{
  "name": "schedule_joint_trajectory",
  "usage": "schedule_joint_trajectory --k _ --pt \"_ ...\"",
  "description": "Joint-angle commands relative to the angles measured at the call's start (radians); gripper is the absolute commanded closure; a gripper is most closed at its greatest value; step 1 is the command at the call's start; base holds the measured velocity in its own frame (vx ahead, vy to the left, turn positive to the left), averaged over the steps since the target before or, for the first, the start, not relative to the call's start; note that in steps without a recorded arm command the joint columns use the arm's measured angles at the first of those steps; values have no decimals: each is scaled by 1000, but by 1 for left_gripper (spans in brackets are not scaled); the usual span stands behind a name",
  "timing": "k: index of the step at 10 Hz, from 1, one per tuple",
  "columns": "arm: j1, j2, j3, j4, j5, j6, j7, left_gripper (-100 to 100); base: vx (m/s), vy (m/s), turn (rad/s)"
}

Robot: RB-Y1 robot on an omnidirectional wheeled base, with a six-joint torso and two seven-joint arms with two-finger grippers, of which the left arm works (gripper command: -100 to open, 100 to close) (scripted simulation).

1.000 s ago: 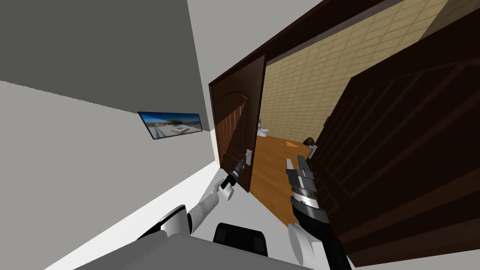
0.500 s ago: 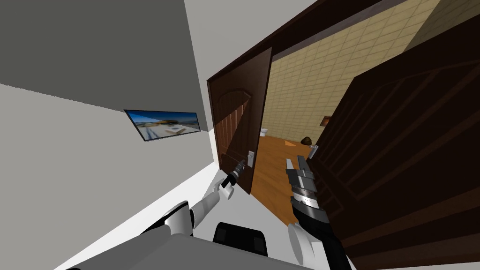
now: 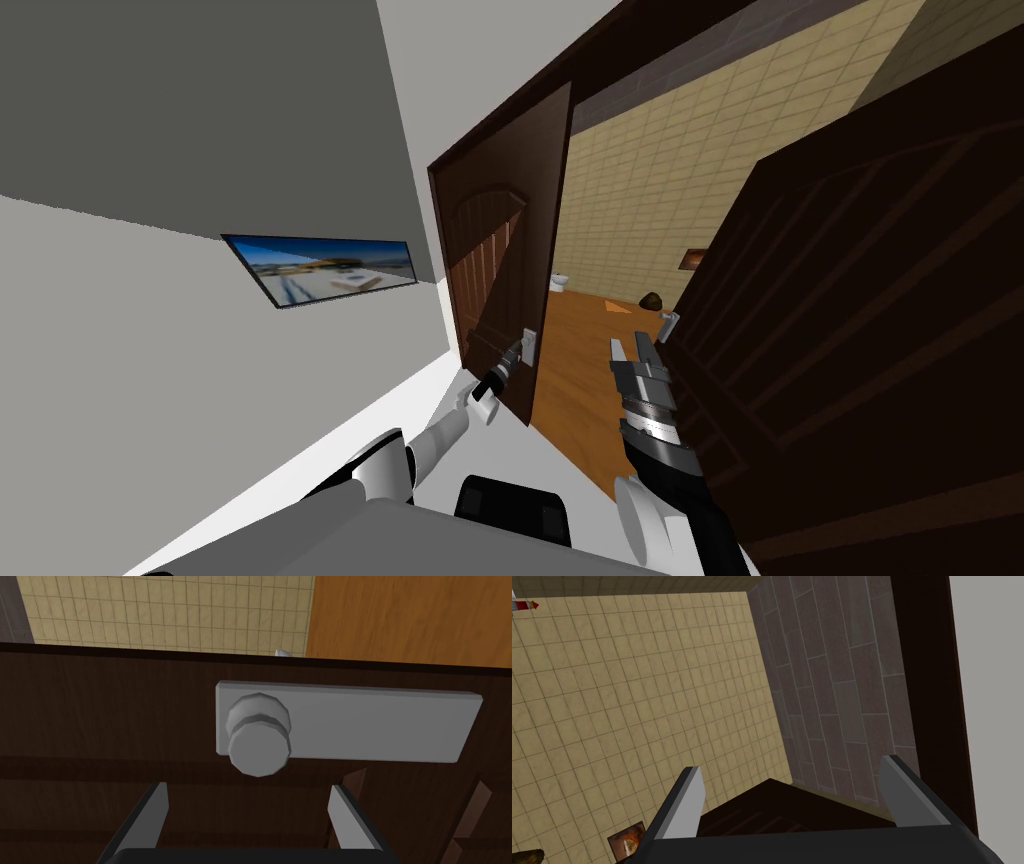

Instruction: Push the door open

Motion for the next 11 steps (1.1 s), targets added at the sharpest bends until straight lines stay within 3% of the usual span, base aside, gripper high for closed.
schedule_joint_trajectory --k 1,4,5,10,11 --pt "1 -3 7 4 -2 -2 -2 -100 172 -114 -31" --pt "1 -5 12 6 -3 -2 -3 -100 166 -90 -25" --pt "1 -5 12 6 -3 -2 -3 100 -13 4 4" --pt "1 -5 12 6 -3 -2 -3 100 -8 6 -7" --pt "-5 -5 27 9 -2 -3 -7 100 70 -80 18"
